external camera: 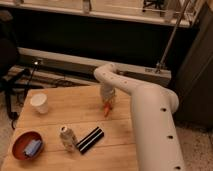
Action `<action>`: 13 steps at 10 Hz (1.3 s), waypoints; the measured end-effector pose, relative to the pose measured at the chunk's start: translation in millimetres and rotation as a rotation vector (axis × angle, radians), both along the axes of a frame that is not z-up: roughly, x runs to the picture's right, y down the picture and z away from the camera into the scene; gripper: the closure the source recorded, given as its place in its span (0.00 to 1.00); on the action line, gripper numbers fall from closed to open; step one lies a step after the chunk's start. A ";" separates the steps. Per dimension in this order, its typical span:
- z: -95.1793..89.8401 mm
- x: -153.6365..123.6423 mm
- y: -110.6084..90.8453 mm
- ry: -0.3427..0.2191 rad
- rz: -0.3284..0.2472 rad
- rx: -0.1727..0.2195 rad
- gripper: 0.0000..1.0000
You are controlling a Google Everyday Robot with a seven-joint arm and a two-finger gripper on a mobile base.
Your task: Drag the pepper across the table
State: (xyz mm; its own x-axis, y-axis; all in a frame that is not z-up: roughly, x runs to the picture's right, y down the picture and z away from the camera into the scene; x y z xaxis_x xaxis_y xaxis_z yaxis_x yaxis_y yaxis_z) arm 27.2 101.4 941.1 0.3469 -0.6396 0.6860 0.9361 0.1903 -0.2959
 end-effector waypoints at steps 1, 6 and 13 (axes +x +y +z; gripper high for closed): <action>-2.3 6.9 -2.1 0.006 0.004 0.008 1.00; -11.9 19.0 2.7 0.013 0.010 0.004 1.00; -17.0 45.7 24.1 0.056 0.022 -0.026 1.00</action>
